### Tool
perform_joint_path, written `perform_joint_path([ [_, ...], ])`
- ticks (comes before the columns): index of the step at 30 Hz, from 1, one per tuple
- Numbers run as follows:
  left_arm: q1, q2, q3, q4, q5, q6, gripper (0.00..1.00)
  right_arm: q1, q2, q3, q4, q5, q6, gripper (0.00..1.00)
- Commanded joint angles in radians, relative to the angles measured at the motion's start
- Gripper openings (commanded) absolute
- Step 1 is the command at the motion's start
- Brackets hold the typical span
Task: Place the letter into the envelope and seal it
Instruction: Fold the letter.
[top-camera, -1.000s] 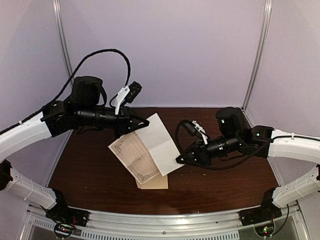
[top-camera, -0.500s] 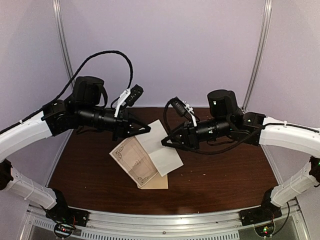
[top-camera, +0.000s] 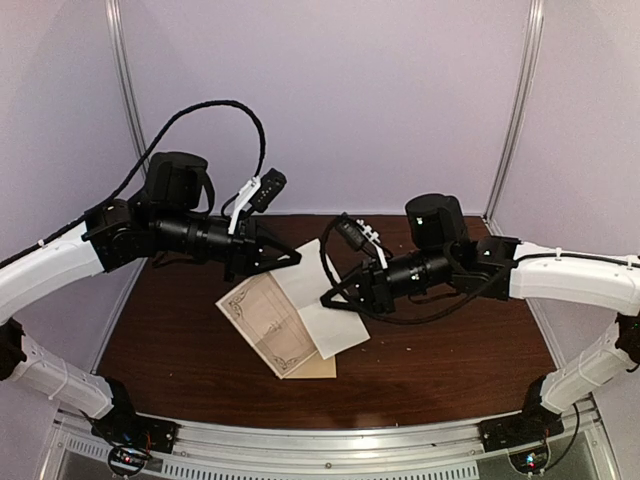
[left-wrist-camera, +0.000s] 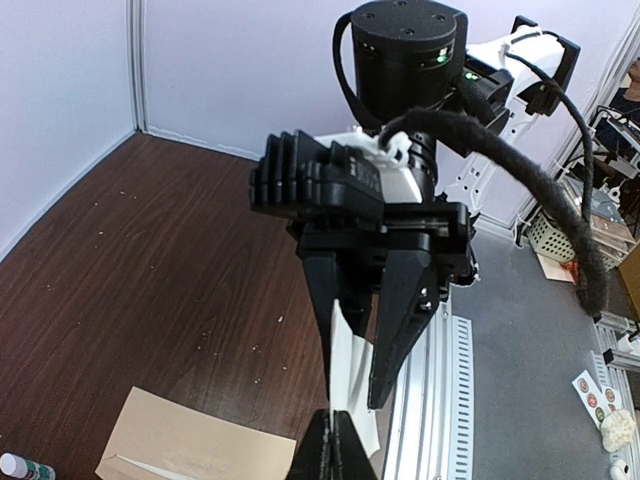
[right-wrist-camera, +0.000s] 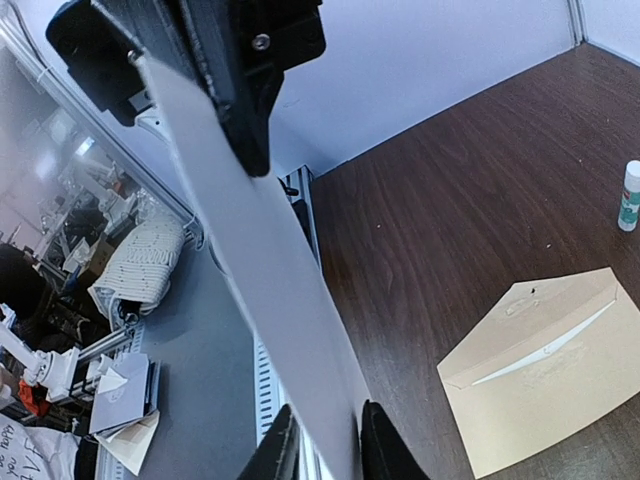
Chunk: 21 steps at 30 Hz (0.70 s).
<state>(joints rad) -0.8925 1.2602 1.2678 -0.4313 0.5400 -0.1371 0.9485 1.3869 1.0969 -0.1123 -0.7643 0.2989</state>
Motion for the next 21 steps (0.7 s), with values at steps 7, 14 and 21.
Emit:
perform_joint_path([
  [7, 0.006, -0.012, 0.009, 0.051, -0.01, -0.018, 0.04, 0.01, -0.09, -0.047, 0.065, 0.089, 0.023, 0.0],
  [14, 0.045, -0.085, -0.044, 0.153, -0.258, -0.148, 0.7, -0.043, -0.148, -0.079, 0.061, 0.348, 0.091, 0.0],
  [21, 0.228, -0.211, -0.212, 0.269, -0.355, -0.359, 0.83, -0.074, -0.248, -0.157, 0.146, 0.401, 0.112, 0.0],
])
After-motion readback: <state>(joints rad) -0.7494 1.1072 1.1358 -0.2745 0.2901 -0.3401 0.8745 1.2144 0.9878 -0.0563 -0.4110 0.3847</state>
